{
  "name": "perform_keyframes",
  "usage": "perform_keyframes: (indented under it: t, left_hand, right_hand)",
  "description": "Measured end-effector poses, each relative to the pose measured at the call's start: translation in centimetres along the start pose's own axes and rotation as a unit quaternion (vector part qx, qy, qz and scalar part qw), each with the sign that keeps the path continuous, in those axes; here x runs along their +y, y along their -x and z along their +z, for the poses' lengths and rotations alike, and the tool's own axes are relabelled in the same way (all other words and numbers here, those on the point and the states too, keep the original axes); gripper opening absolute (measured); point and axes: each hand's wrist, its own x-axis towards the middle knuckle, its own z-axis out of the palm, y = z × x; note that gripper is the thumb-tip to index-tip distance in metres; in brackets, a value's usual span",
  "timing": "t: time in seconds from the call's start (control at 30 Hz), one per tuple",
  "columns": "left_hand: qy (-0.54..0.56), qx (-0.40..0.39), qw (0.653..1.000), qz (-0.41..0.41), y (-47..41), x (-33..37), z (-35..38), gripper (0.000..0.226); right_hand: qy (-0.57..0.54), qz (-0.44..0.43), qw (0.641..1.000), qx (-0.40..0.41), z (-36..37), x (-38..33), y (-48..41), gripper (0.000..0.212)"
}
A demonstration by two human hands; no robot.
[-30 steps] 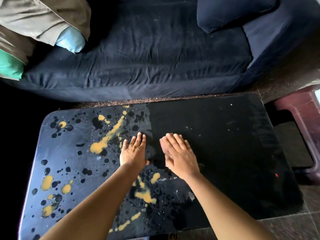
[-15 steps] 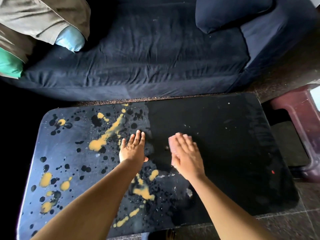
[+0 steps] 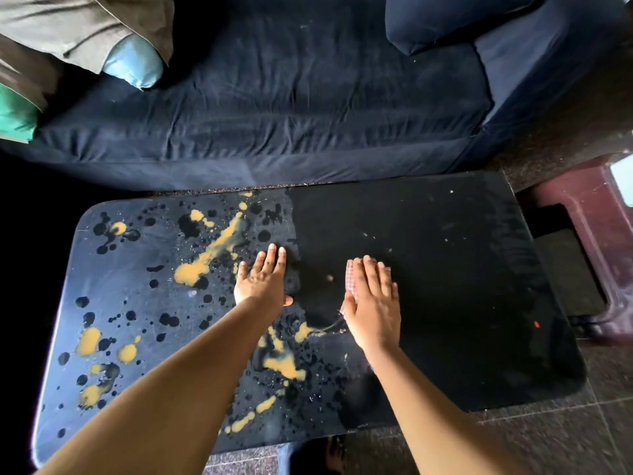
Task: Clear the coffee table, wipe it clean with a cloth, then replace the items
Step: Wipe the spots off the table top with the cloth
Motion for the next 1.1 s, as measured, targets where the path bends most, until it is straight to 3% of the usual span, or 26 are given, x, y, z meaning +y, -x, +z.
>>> perform_keyframes:
  t: [0.07,0.2,0.27,0.33,0.43,0.5,0.57,0.7,0.77,0.87,0.93,1.0,1.1]
  left_hand:
    - [-0.003,-0.001,1.000,0.000,0.0,0.0,0.0,0.095]
    - [0.002,-0.009,1.000,-0.005,-0.2,0.0,-0.1,0.094]
    - [0.009,-0.012,1.000,-0.004,-0.2,-0.1,0.0,0.094]
    - [0.006,-0.009,1.000,-0.001,-0.2,-0.1,0.0,0.094]
    - [0.005,-0.006,1.000,0.003,-0.1,-0.2,0.0,0.094]
    - [0.004,-0.006,1.000,0.002,-0.1,-0.2,0.1,0.094]
    - [0.005,-0.009,1.000,0.000,-0.1,-0.2,0.1,0.094]
    - [0.014,-0.012,1.000,-0.002,-0.1,-0.2,0.1,0.092]
    - [0.015,-0.011,1.000,0.002,-0.2,-0.2,0.1,0.092]
    - [0.019,-0.010,1.000,0.007,-0.1,-0.3,0.0,0.094]
    - [0.020,-0.011,1.000,0.006,0.0,-0.3,0.0,0.094]
    - [0.022,-0.013,1.000,0.004,0.0,-0.3,0.0,0.093]
    - [0.027,-0.015,1.000,0.001,-0.1,-0.4,0.2,0.093]
  right_hand:
    - [-0.015,0.021,1.000,0.005,0.2,-2.4,0.6,0.069]
    - [-0.001,-0.193,0.981,-0.035,1.1,-4.6,2.0,0.061]
    - [0.021,-0.240,0.970,-0.031,1.1,-2.8,1.6,0.061]
    - [0.036,-0.207,0.977,-0.032,0.8,-0.2,1.3,0.065]
    - [0.008,-0.049,0.999,-0.021,0.3,0.9,1.2,0.067]
    - [-0.004,0.012,1.000,-0.003,0.2,-1.2,1.7,0.067]
    - [-0.020,-0.029,0.999,-0.006,0.5,-3.6,2.6,0.067]
    - [0.016,-0.249,0.968,-0.035,1.1,-2.6,3.4,0.064]
    - [0.036,-0.229,0.972,-0.032,0.9,0.0,3.2,0.067]
    - [0.021,-0.057,0.998,-0.019,0.4,1.2,3.1,0.067]
    - [0.003,0.011,1.000,-0.008,0.4,-0.8,3.6,0.067]
    - [-0.021,-0.015,1.000,-0.003,0.7,-3.0,4.3,0.067]
    - [-0.008,-0.191,0.981,-0.027,1.2,-3.3,4.7,0.065]
